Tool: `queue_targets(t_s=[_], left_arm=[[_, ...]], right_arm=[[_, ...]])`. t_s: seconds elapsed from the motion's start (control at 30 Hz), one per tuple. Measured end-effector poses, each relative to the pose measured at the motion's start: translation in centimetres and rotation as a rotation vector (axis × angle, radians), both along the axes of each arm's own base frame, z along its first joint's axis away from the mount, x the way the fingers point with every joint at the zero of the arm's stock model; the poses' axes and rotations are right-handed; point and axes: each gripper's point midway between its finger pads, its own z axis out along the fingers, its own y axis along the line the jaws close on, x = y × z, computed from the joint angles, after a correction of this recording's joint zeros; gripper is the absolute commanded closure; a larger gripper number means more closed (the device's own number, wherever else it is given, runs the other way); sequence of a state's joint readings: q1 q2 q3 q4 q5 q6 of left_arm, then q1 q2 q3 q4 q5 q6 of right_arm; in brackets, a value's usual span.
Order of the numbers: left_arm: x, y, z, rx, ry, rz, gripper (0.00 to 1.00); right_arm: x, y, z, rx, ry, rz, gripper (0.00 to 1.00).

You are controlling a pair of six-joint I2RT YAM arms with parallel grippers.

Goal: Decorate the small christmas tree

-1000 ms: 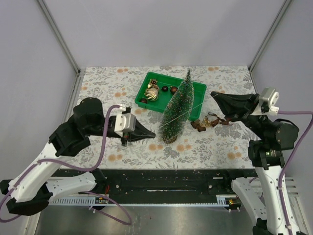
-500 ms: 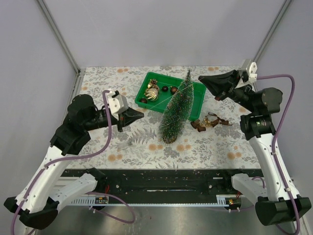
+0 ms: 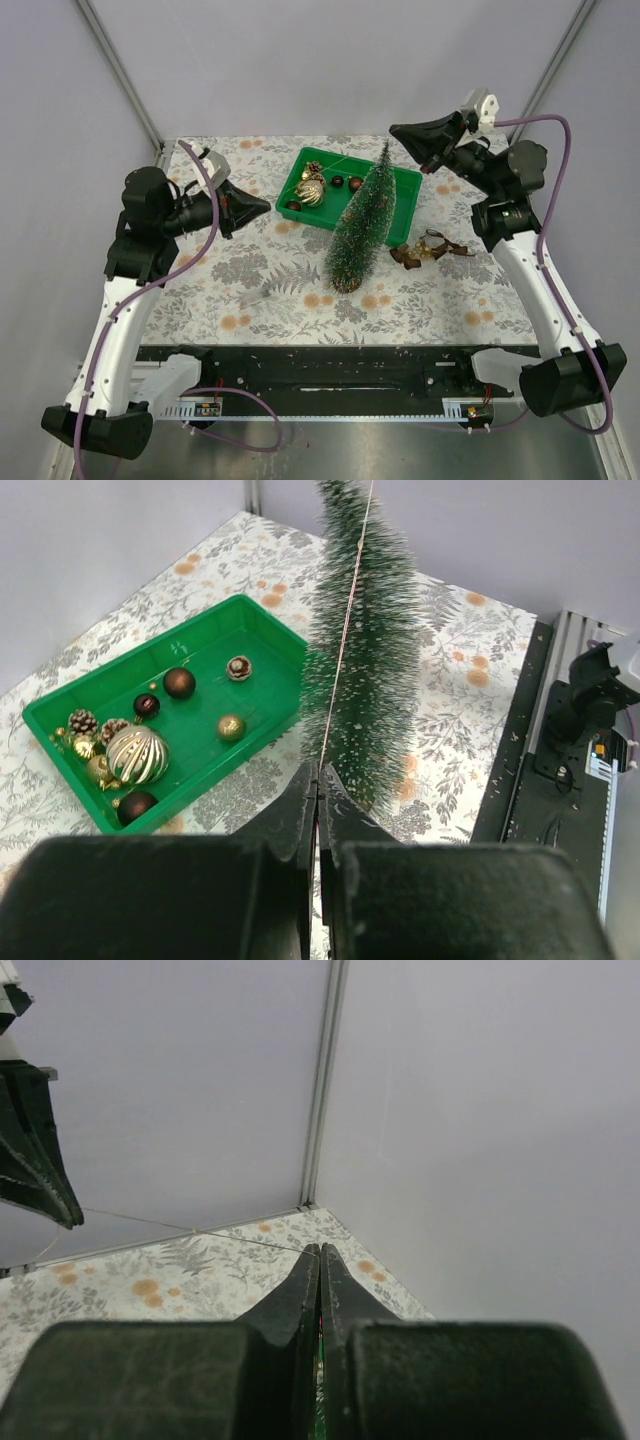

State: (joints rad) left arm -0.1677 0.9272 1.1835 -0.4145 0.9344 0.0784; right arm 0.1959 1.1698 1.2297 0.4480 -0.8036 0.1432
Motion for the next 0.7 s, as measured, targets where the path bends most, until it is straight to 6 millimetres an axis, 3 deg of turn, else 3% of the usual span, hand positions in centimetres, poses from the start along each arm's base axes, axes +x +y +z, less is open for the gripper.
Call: queue_targets(t_s=[0.2,0.37,0.53,0.63,0.7], left_arm=[[4.0,0.5,-1.3,0.022,0.013,0.081,1.0],[9.0,1.5,-2.0,0.051,-0.024,0.216,1.0],[13.1,2.0,-2.2,0.063,-0.039,0.349,0.91],[14.5,2.8,-2.9,0.095,-0.028,0.454,0.84],[15.2,4.0,-4.3,0.138,0.006,0.539,0.79]], right_arm=[[4.5,0.4,-1.4,-0.005,-0.005,-0.1,1.0],[7.8,0.5,-2.3,-0.006,-0.015,-0.165,1.0],[11.4,0.3,-3.6,0.008,0.0,-0.243,1.0],[13.5,-1.1,-4.0,0.036,0.008,-0.353,1.0],[14.9,-3.8,-3.3,0.073,-0.01,-0.481,1.0]])
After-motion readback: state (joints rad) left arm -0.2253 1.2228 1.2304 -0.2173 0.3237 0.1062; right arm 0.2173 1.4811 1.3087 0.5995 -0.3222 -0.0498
